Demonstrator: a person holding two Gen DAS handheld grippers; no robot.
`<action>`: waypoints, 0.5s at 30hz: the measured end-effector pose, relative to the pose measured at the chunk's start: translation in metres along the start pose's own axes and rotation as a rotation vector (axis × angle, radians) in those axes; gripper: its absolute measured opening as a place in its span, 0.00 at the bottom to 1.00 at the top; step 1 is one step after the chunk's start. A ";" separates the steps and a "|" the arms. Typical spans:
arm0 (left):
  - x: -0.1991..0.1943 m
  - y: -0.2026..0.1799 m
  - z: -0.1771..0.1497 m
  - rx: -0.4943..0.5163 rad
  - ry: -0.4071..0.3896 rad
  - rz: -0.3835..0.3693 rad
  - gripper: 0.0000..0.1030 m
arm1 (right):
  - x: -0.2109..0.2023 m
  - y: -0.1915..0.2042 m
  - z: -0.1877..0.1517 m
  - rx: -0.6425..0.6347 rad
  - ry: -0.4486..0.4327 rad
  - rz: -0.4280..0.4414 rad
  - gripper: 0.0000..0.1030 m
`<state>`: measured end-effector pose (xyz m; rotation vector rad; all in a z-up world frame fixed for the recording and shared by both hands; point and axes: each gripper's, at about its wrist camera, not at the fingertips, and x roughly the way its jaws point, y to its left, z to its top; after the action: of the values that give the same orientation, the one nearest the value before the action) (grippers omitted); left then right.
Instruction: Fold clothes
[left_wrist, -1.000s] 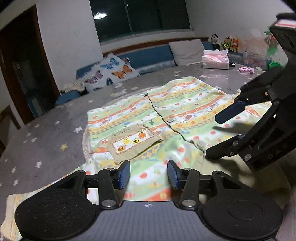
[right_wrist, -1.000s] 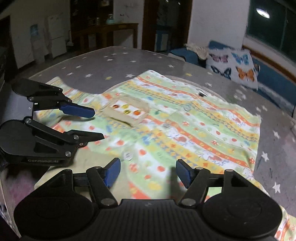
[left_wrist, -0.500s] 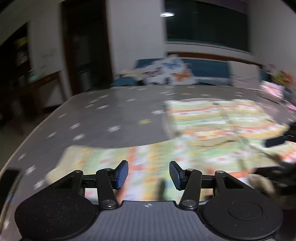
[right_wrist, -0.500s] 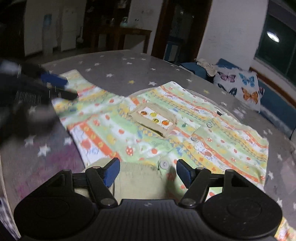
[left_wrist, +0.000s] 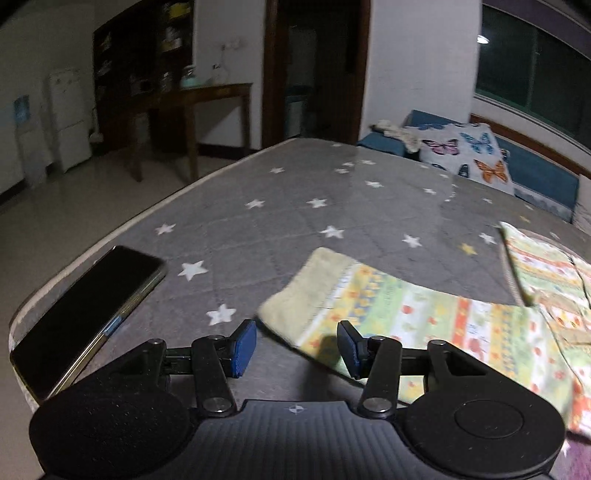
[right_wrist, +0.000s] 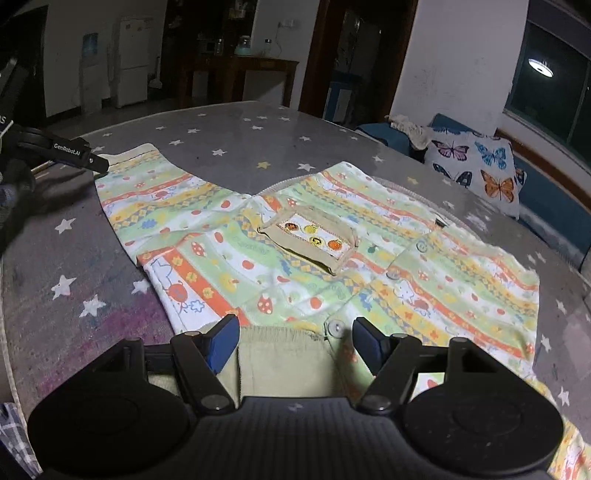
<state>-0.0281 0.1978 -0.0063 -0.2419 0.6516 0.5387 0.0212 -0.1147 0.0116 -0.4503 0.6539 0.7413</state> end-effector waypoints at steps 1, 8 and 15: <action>0.001 0.001 0.001 -0.005 0.001 -0.001 0.49 | 0.000 0.000 0.000 0.002 0.000 0.001 0.68; 0.009 0.009 0.006 -0.037 0.010 -0.017 0.23 | 0.002 0.000 0.001 0.004 -0.001 -0.002 0.68; 0.007 0.005 0.024 -0.045 -0.052 -0.040 0.06 | -0.001 0.002 -0.001 -0.016 0.005 -0.011 0.68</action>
<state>-0.0137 0.2138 0.0076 -0.2818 0.5831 0.5200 0.0188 -0.1146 0.0106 -0.4701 0.6497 0.7357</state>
